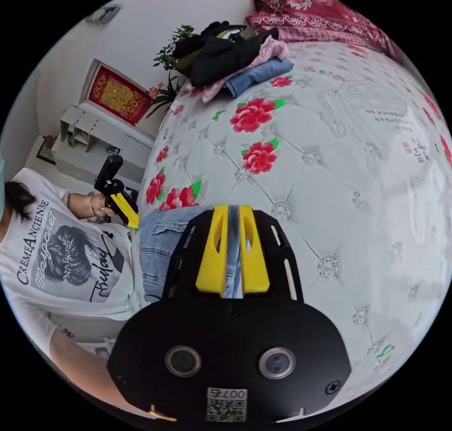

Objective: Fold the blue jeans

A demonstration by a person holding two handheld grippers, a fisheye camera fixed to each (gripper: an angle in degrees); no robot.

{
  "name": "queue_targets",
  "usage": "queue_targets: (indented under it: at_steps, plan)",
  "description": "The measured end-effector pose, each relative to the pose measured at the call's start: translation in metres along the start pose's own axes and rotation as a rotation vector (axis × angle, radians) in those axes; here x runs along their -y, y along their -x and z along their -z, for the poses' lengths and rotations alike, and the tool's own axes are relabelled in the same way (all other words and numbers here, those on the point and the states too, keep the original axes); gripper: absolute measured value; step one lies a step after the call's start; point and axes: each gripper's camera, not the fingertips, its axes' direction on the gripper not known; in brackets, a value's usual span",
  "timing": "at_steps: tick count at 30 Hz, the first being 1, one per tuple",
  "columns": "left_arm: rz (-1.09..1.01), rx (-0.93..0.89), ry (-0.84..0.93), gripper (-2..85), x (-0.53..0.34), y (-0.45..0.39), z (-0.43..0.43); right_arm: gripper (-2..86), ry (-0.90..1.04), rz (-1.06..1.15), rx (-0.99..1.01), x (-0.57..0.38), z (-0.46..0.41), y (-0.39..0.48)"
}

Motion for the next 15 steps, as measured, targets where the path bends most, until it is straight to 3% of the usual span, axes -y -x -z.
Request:
queue_targets:
  at_steps: [4,8,12,13,15]
  plan:
    - [-0.152,0.123,-0.006,-1.0,-0.018,-0.045,0.004,2.7,-0.225,0.035,-0.177,-0.057,0.044,0.058]
    - [-0.348,0.323,0.003,-1.0,-0.01,-0.096,-0.031,3.2,-0.259,0.063,-0.355,-0.114,0.013,0.127]
    - [-0.498,0.453,0.075,-1.0,-0.006,-0.113,-0.1,2.4,-0.301,-0.017,-0.394,-0.151,-0.018,0.155]
    - [-0.527,0.556,0.146,-1.0,-0.012,-0.104,-0.133,1.8,-0.277,-0.042,-0.417,-0.161,-0.03,0.159]
    - [-0.494,0.565,0.185,-1.0,-0.022,-0.086,-0.163,1.1,-0.171,-0.097,-0.474,-0.174,-0.059,0.156]
